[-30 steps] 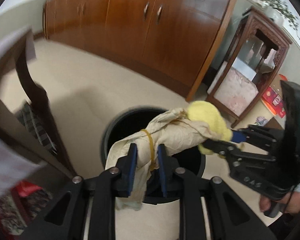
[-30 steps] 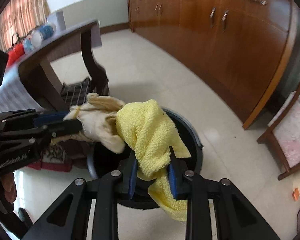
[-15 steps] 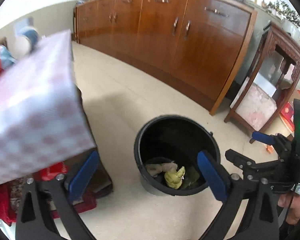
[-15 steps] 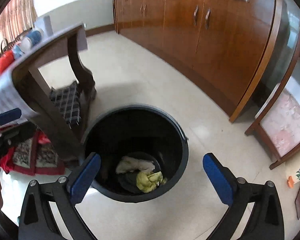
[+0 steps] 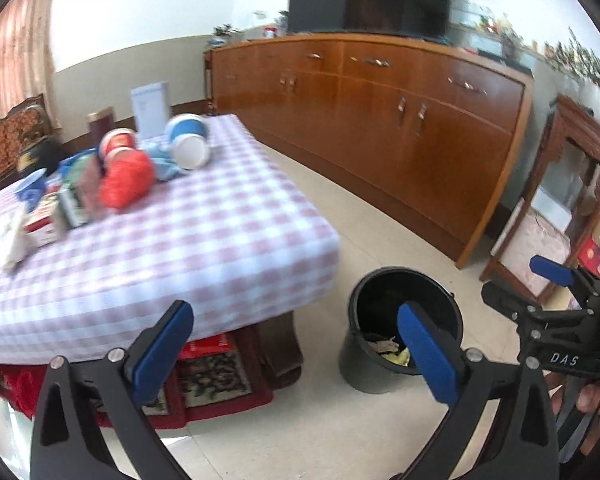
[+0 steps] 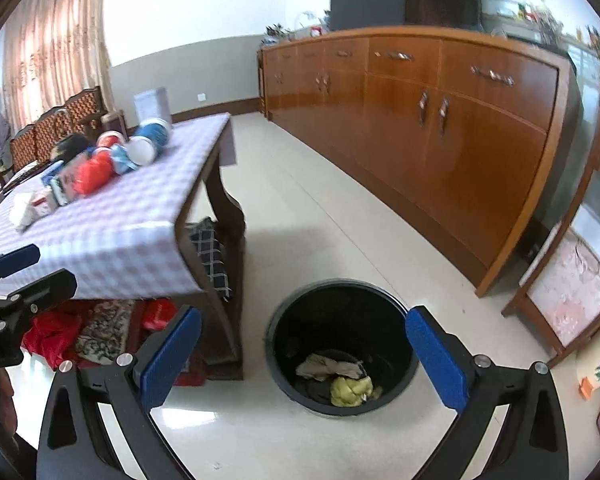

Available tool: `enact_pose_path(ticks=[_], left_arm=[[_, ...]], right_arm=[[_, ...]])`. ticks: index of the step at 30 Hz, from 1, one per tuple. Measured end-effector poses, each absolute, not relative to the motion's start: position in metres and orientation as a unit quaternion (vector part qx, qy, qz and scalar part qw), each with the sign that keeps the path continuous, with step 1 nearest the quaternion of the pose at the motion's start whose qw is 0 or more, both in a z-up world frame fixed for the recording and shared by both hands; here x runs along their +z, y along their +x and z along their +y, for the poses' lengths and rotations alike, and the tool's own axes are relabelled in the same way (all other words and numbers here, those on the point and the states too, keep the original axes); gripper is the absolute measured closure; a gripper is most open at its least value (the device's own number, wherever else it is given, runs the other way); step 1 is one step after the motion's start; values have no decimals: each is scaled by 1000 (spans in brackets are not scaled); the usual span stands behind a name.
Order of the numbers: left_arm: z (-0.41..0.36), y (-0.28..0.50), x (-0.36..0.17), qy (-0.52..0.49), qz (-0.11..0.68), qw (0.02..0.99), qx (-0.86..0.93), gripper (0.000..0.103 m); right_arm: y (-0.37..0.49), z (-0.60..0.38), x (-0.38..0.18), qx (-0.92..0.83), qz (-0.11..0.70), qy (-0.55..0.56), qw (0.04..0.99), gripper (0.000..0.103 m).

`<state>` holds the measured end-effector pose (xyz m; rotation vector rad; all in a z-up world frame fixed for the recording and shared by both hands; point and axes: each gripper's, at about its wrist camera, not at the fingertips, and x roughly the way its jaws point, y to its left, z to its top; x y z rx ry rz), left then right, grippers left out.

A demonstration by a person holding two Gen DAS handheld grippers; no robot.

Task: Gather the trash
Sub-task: 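Open both tools to drop the bundle and towel into the bucket, then grasp the white tissue with the left tool while the right tool grasps the red plastic bag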

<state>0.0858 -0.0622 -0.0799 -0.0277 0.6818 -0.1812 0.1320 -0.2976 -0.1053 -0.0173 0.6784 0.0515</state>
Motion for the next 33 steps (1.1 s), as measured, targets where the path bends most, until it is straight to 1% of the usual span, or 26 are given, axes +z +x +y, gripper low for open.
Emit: enact_pose_path(ticks=[3,16,23,27,31,33], left_arm=[[-51,96,-74,-25,325,943,-70,0],[26,73,-51,-72,295,953,-2,0],[72,68,-47,-89,277,956,35,0],[100,69,-49,-85,274,956,68,0],[124,74,-53,-70,267,957,92,1],[140,81,-56,-68,266,956,99,4]], right_arm=[[130,-276,-94,41,324,-15,945,0],[123,-192,-53,104,288,-50,951,0],[133,-149,-45,139,274,-50,950,0],[139,-126,-41,149,252,-38,955,0],[158,-100,-42,154,285,-48,945,0],[173,-86,-44,153,300,-53,940,0]])
